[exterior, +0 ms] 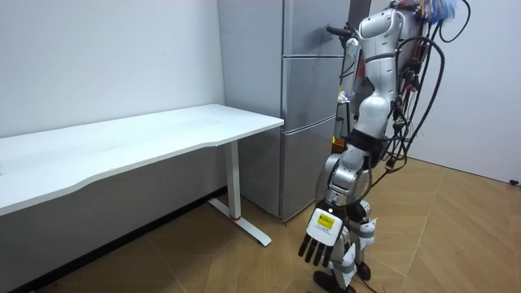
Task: Put the bottle in the upper fridge
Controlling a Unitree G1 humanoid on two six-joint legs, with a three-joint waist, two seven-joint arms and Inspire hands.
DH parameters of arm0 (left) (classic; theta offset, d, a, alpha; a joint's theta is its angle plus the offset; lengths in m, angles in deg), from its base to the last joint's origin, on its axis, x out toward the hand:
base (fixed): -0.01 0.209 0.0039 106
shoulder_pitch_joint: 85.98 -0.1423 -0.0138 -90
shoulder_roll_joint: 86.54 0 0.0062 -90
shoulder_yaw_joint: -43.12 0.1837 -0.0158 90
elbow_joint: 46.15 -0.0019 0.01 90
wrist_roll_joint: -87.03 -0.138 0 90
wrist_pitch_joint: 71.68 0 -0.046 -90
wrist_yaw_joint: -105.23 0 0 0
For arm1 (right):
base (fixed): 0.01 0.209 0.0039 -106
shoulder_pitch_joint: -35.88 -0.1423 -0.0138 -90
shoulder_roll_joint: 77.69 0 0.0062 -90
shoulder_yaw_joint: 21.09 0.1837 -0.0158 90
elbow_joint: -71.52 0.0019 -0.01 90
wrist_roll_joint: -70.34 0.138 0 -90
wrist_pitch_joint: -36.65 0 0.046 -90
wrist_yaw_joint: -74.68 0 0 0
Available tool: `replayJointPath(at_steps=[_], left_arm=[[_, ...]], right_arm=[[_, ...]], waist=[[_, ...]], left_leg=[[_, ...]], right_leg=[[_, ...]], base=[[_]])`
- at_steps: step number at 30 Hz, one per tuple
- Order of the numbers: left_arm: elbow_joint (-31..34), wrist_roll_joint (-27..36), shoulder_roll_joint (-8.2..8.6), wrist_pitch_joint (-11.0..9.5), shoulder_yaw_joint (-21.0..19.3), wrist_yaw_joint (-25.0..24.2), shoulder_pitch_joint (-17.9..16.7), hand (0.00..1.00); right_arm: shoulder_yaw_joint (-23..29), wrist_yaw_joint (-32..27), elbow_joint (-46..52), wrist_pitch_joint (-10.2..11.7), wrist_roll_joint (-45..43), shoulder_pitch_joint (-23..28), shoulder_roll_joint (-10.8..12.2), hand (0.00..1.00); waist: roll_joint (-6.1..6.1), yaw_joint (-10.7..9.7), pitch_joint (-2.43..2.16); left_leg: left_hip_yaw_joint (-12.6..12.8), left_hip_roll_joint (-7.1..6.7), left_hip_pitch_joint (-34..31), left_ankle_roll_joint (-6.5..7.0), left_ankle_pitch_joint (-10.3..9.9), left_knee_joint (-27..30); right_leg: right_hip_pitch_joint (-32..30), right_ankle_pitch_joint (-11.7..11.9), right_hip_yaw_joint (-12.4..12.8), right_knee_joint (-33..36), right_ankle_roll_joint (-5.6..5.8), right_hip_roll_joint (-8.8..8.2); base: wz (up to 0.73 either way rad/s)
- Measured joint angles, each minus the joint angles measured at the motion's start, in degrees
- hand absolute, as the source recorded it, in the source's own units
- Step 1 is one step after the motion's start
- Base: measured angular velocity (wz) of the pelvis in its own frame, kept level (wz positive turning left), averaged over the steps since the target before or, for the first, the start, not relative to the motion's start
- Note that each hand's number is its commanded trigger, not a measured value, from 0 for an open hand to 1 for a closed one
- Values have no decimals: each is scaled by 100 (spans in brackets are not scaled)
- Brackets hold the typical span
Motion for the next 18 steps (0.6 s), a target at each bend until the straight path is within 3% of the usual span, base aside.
replayJointPath(at_steps=[5, 11, 15, 18], left_arm=[[103, -2, 1, 13, 2, 114, 29, 0], [297, 0, 114, 48, -44, 142, 14, 0], [291, 44, 195, 45, -83, 154, 23, 0], [316, 104, 229, 40, -79, 155, 9, 0]], right_arm=[[343, -338, 1, -118, 185, 167, -28, 0], [585, -463, -90, -181, 176, 958, -22, 0], [743, -636, -355, -208, 465, 1614, 177, 0], [786, -742, -582, -206, 657, 2069, 472, 0]], waist=[[33, -118, -7], [37, -155, 33], [46, -166, 33], [78, -156, 40]], left_leg=[[0, 3, 12, -2, 1, -34], [104, 28, 106, -19, -4, -99], [151, 40, 119, -34, -15, -112], [166, 38, 108, -38, -22, -111]], right_leg=[[-9, 0, 142, -9, 1, 20], [-15, 0, 276, -20, 1, 39], [-4, 0, 348, -13, 0, 56], [-52, 0, 414, -10, 0, 61]], base=[[0], [-9], [-10], [-6]])
